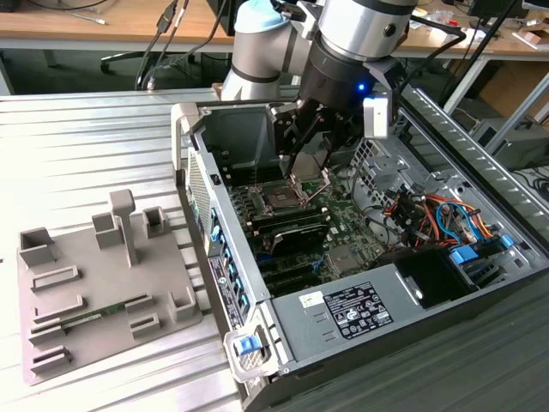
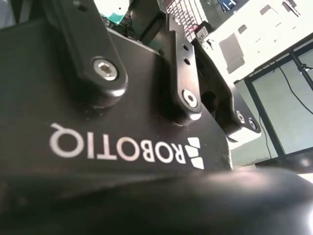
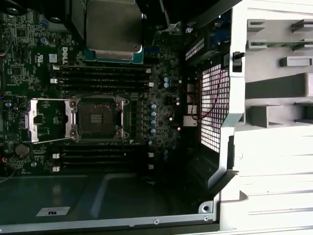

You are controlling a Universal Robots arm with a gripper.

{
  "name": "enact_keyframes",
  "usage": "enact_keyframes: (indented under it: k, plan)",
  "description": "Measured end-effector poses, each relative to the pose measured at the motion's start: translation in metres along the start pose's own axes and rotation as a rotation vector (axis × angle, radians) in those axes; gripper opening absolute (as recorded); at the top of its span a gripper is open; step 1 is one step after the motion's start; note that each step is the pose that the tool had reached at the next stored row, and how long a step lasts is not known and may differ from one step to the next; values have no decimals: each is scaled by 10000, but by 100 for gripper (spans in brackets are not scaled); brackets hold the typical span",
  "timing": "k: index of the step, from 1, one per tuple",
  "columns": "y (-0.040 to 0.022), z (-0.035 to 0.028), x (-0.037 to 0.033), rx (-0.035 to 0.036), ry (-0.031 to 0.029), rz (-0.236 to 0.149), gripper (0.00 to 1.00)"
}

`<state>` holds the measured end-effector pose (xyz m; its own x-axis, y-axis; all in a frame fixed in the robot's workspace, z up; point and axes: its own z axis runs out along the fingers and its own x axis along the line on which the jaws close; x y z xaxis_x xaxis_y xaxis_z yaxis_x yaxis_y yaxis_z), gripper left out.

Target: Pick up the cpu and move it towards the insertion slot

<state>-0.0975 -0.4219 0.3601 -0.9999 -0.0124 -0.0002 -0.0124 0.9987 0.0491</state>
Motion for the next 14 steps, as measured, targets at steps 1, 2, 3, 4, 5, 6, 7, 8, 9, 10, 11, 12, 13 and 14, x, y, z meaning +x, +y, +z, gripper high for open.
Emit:
enact_keyframes:
  k: [1, 2, 3, 4, 5, 6, 7, 8, 9, 10, 11, 12, 13, 14]
  plan:
    - [1, 2, -18, 1, 0, 0, 55]
    - [1, 3, -27, 0, 1, 0, 55]
    - [1, 5, -36, 0, 0, -1, 55]
    - [2, 7, -50, 0, 0, -1, 55]
    - [2, 8, -60, 0, 0, -1, 55]
    - [2, 10, -69, 0, 0, -1, 55]
    - [3, 11, -79, 0, 0, 0, 55]
    - [4, 12, -90, 0, 1, 0, 55]
    - [4, 14, -102, -1, 0, -1, 55]
    - [5, 15, -112, 0, 0, 0, 55]
    - [7, 16, -126, 0, 0, 0, 55]
    - [7, 17, -136, 0, 0, -1, 55]
    - [9, 19, -149, 0, 0, 0, 55]
    - [11, 21, -159, -1, 0, 0, 55]
